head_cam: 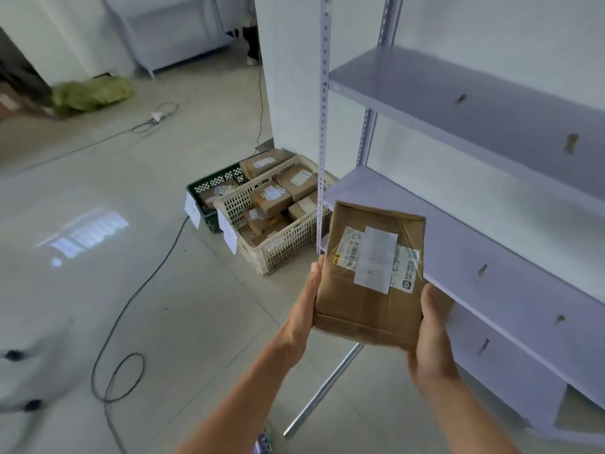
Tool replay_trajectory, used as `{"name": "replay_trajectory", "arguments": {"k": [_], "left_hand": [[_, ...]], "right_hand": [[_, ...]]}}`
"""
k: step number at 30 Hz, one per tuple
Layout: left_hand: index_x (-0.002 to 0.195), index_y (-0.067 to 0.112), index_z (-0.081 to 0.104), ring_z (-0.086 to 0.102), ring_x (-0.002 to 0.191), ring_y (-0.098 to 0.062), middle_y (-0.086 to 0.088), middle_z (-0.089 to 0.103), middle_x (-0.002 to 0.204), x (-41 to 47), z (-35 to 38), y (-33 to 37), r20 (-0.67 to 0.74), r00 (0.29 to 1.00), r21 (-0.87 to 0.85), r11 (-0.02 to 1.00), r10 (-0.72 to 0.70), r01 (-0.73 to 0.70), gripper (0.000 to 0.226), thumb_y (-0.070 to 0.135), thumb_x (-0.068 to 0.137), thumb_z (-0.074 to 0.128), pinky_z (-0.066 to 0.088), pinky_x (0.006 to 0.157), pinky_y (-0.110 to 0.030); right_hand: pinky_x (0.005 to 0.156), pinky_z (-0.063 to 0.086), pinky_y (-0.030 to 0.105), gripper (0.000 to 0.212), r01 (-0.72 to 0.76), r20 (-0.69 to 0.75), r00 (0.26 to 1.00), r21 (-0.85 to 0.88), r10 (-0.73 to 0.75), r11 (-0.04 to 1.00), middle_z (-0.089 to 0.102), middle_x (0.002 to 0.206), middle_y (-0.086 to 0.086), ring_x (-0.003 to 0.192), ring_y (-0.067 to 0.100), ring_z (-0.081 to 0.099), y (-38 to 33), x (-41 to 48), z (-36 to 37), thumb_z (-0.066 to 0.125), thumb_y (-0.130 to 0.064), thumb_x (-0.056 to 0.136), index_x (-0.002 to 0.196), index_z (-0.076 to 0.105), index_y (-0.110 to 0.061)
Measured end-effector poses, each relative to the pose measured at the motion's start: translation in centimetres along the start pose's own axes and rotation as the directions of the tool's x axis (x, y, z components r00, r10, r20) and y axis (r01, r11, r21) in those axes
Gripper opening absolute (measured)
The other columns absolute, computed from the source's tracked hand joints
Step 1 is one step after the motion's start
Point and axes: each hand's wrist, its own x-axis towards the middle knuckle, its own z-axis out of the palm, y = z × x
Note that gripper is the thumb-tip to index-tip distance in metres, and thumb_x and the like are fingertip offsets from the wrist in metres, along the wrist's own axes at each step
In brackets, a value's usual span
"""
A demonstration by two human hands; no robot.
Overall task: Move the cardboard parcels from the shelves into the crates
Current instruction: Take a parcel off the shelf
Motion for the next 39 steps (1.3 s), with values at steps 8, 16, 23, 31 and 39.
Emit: {"name": "replay_trajectory", "arguments": {"k": [8, 16, 23, 31, 39], "left_hand": [[0.165, 0.048, 0.037, 0.040, 0.159, -0.016, 0.013, 0.047, 0.169, 1.1, -16.7, 5.7, -0.021, 1.000, -0.012, 1.000, 0.009, -0.009, 0.084, 0.091, 0.093, 0.032, 0.023, 0.134, -0.052], [0.168, 0.047, 0.031, 0.030, 0.164, -0.020, 0.010, 0.036, 0.175, 4.2, -29.4, 8.1, -0.095, 0.994, -0.027, 0.998, -0.058, 0.055, 0.090, 0.090, 0.089, 0.029, 0.017, 0.136, -0.055], [0.152, 0.054, 0.056, 0.059, 0.144, -0.017, 0.014, 0.067, 0.150, 11.5, -39.5, 9.6, -0.150, 0.980, -0.028, 0.992, -0.129, 0.127, 0.074, 0.088, 0.093, 0.026, 0.032, 0.129, -0.057], [0.157, 0.051, 0.047, 0.045, 0.154, -0.022, 0.011, 0.055, 0.162, 23.6, -52.4, 12.7, -0.207, 0.940, -0.023, 0.961, -0.273, 0.274, 0.094, 0.099, 0.077, 0.036, 0.025, 0.131, -0.060], [0.155, 0.039, 0.058, 0.061, 0.142, -0.020, 0.006, 0.069, 0.148, 33.6, -63.8, 14.6, -0.207, 0.922, -0.019, 0.943, -0.328, 0.331, 0.077, 0.081, 0.096, 0.030, 0.036, 0.128, -0.058]], "right_hand": [[0.123, 0.038, 0.052, 0.060, -0.019, 0.013, 1.000, -0.007, 0.019, 1.000, 0.069, 0.142, -0.014, 0.139, 0.016, 0.059, -0.2, 3.8, 17.4, 0.047, -0.088, 0.087, 0.135, 0.064, -0.058], [0.112, 0.049, 0.048, 0.065, -0.106, 0.011, 0.994, -0.052, 0.107, 0.993, 0.073, 0.138, -0.009, 0.127, 0.016, 0.070, 0.9, 9.5, 29.8, 0.039, -0.082, 0.093, 0.142, 0.062, -0.046], [0.126, 0.033, 0.056, 0.077, -0.143, 0.016, 0.989, -0.030, 0.144, 0.989, 0.056, 0.158, -0.005, 0.149, 0.022, 0.049, 2.8, 19.7, 38.6, 0.040, -0.078, 0.093, 0.159, 0.046, -0.038], [0.122, 0.037, 0.057, 0.052, -0.133, -0.056, 0.990, -0.042, 0.131, 0.990, 0.071, 0.134, -0.012, 0.136, 0.019, 0.059, 5.0, 33.9, 49.6, 0.050, -0.080, 0.088, 0.131, 0.056, -0.051], [0.119, 0.021, 0.035, 0.062, -0.233, -0.028, 0.972, -0.059, 0.232, 0.971, 0.044, 0.141, -0.041, 0.133, -0.012, 0.040, 7.4, 44.9, 58.7, 0.043, -0.092, 0.076, 0.132, 0.042, -0.066]]}}
